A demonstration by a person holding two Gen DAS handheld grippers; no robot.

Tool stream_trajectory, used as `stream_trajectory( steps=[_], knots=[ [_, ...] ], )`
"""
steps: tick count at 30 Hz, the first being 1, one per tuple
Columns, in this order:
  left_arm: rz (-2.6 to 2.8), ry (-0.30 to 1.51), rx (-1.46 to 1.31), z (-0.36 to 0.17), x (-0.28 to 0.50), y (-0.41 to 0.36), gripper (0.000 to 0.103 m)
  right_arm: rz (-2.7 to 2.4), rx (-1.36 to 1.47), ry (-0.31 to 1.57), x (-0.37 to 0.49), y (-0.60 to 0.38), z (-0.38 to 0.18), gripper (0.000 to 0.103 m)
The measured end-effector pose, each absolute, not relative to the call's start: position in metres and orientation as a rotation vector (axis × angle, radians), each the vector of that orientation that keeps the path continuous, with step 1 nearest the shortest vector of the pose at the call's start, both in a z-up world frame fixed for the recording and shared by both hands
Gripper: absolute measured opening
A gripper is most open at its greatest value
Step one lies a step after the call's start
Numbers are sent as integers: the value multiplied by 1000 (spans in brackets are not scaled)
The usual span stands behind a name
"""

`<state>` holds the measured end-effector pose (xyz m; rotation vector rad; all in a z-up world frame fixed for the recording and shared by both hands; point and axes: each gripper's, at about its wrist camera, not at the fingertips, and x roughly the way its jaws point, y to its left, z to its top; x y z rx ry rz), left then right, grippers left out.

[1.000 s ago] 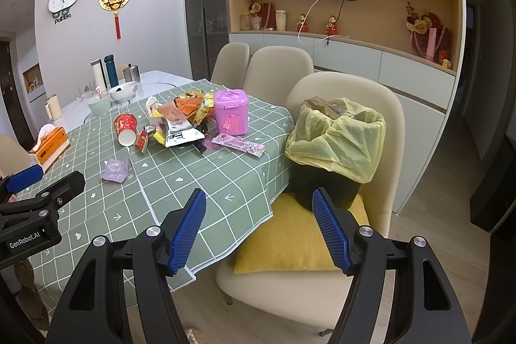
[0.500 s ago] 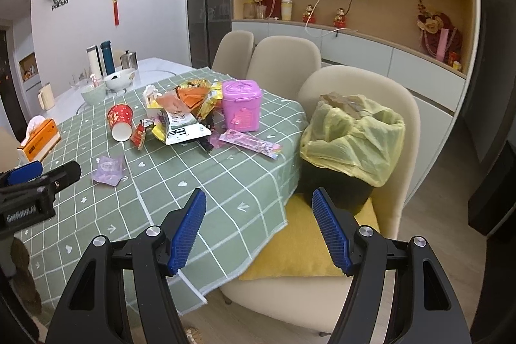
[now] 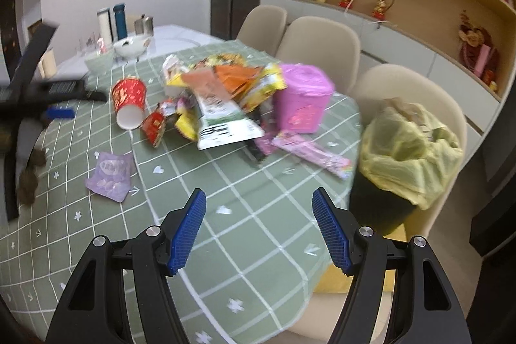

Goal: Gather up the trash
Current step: 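Grasp the red paper cup with the left gripper, then drop the red cup into the bin while the right gripper drops a lilac packet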

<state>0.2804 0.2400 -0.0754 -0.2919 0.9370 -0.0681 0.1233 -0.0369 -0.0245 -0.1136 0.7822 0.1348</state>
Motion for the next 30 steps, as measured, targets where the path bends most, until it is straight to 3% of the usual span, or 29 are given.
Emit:
stream_trajectory(
  steps=[2,11,16,19,26,28,30],
  knots=[
    [-73,955,-341,-82,304,249,84,144,-125,812,129,-26,-32,65],
    [-148,1095,-487,-117,365,257,61,267,-132,928,147,16,-57,65],
    [-213,1007,-478,-92,342,279,58,423,-92,979,163,60,-65,64],
    [-225,950,-417,-71,319,290,58,482,-106,990,176,85,-72,55],
    [-152,856,-321,-53,264,318,58,516,-117,1019,215,115,-89,55],
    [-118,849,-319,-54,251,324,58,524,-126,1047,224,120,-97,50],
    [-82,844,-327,-56,237,330,58,543,-162,1043,222,129,-95,36]
  ],
)
